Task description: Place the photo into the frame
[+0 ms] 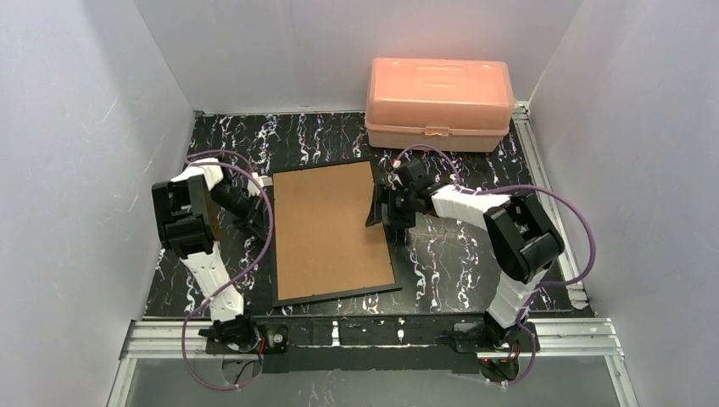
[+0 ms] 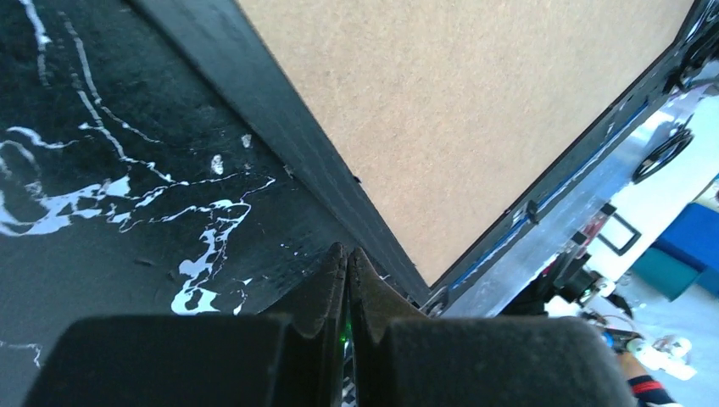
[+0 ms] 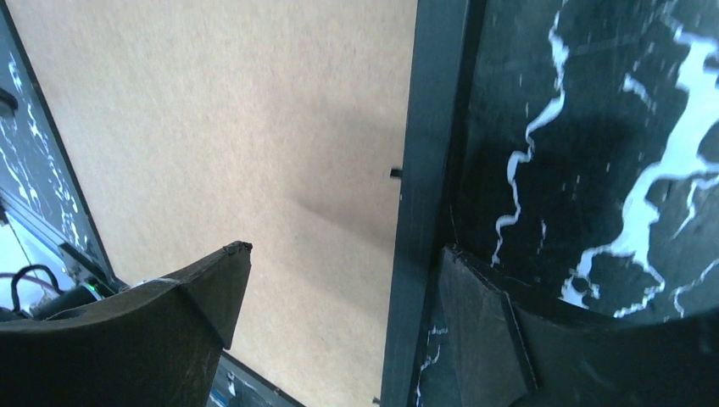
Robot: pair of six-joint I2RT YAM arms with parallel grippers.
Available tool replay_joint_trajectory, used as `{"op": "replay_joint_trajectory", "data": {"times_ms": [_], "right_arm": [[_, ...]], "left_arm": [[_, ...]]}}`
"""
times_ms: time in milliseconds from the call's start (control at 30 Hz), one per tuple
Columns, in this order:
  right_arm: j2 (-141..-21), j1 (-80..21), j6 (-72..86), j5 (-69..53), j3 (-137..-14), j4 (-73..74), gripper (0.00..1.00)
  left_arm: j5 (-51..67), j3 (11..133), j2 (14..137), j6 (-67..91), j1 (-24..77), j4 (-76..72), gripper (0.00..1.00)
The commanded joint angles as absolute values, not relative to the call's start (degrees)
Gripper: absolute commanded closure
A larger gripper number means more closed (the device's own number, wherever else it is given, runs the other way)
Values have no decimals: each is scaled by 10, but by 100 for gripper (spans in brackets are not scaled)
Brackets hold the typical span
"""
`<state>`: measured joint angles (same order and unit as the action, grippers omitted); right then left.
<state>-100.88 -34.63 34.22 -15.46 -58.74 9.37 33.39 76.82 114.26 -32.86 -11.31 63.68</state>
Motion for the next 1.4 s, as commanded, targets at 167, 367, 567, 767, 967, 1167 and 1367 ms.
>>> {"op": "replay_joint_trajectory", "data": {"times_ms": [167, 367, 567, 767, 967, 1167, 1367], "right_arm": [[-1109, -362, 314, -135, -729, 133, 11], [-1188, -389, 314, -147, -843, 162, 11], [-1239, -398, 298, -117, -945, 210, 11], [-1171, -398, 274, -4, -951, 283, 7], [-1023, -398, 335, -11, -799, 307, 5], [-922, -399, 426, -107, -627, 261, 4], [-867, -400, 497, -170, -531, 199, 3]], "left_arm": [[339, 696, 1100, -424, -56, 607, 100], [339, 669, 1094, -445, -47, 609, 100], [354, 651, 1049, -460, -54, 643, 100], [373, 783, 1012, -499, -111, 766, 100], [263, 812, 1053, -572, -197, 727, 100], [240, 706, 1038, -597, -207, 602, 100], [252, 643, 1019, -579, -154, 565, 100]]}}
